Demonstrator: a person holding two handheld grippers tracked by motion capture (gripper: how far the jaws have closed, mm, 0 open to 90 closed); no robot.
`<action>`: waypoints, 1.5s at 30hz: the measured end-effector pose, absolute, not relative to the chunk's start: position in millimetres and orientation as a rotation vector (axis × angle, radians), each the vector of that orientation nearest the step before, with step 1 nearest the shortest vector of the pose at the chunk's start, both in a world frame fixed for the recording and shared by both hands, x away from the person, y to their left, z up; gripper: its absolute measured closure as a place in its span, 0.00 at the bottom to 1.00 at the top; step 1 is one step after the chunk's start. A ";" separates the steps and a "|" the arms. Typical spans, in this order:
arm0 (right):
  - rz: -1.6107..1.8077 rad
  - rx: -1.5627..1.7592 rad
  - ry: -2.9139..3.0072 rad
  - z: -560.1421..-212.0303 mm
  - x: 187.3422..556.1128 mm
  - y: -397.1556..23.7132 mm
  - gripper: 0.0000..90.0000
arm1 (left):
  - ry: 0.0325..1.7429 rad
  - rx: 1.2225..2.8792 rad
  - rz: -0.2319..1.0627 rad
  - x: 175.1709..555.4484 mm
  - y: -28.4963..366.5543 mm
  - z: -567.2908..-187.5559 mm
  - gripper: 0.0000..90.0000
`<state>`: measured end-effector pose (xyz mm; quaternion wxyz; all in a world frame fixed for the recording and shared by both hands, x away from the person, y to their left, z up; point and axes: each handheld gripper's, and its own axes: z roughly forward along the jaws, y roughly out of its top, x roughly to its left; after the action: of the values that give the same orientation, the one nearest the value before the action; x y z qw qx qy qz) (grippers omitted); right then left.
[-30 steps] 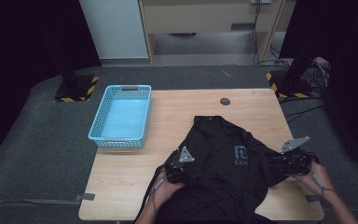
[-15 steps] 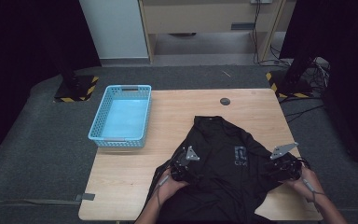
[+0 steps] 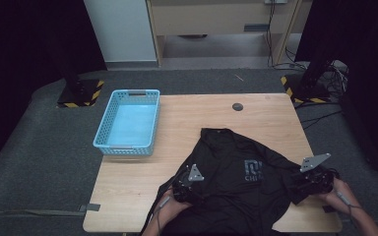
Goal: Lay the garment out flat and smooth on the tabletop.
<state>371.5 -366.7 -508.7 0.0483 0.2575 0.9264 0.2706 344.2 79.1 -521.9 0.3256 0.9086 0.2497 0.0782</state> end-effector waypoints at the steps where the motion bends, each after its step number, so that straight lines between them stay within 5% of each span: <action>1: 0.801 0.777 2.842 -507.5 373.2 -367.3 0.51 | 0.653 2.384 0.203 344.0 79.0 -521.7 0.19; 13: 0.857 0.751 2.850 -510.1 408.5 -320.1 0.47 | 0.662 2.390 0.192 360.1 65.5 -521.1 0.16; 29: 0.687 0.801 2.838 -504.2 431.2 -380.7 0.46 | 0.654 2.395 0.187 363.7 74.9 -520.9 0.16; 45: 0.826 0.669 2.836 -495.9 423.6 -339.8 0.52 | 0.662 2.387 0.187 367.8 72.3 -520.5 0.15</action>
<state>423.6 -339.8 -495.9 0.0564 0.2206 0.9349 0.2723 367.8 72.3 -520.5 0.3228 0.9094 0.2522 0.0711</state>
